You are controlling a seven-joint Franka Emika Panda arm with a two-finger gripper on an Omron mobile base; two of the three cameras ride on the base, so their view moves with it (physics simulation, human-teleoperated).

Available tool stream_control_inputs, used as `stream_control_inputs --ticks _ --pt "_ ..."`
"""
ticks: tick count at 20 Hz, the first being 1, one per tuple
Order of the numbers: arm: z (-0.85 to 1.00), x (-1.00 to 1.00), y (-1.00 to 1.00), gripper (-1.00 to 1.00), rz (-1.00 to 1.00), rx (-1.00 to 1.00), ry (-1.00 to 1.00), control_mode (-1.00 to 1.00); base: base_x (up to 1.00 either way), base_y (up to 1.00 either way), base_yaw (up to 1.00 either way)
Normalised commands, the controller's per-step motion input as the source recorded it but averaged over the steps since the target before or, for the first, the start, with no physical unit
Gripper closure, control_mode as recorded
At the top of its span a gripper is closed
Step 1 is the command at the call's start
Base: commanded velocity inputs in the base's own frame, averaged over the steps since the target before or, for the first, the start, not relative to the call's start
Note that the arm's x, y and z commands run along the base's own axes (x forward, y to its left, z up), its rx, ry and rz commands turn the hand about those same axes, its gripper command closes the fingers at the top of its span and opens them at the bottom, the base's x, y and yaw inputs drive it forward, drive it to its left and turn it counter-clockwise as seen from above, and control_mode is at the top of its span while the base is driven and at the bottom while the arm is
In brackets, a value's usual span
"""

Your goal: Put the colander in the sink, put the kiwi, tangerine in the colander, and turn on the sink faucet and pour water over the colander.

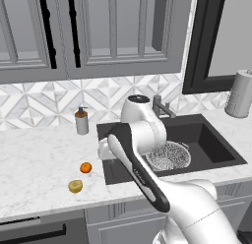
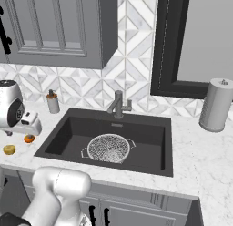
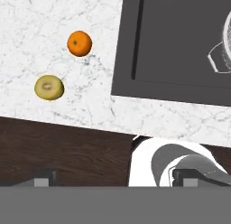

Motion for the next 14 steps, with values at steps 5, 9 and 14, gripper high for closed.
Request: stream_control_inputs --ticks 5,9,14 --pt "-0.39 0.33 0.48 -1.00 -0.04 0.06 0.00 -1.00 0.00 0.00 0.00" --pt "-0.25 0.69 0.39 -1.00 -0.08 0.02 0.00 -1.00 0.00 0.00 0.00" --pt "-0.22 0.70 0.37 -1.00 -0.06 0.00 0.07 -1.00 0.00 0.00 0.00"
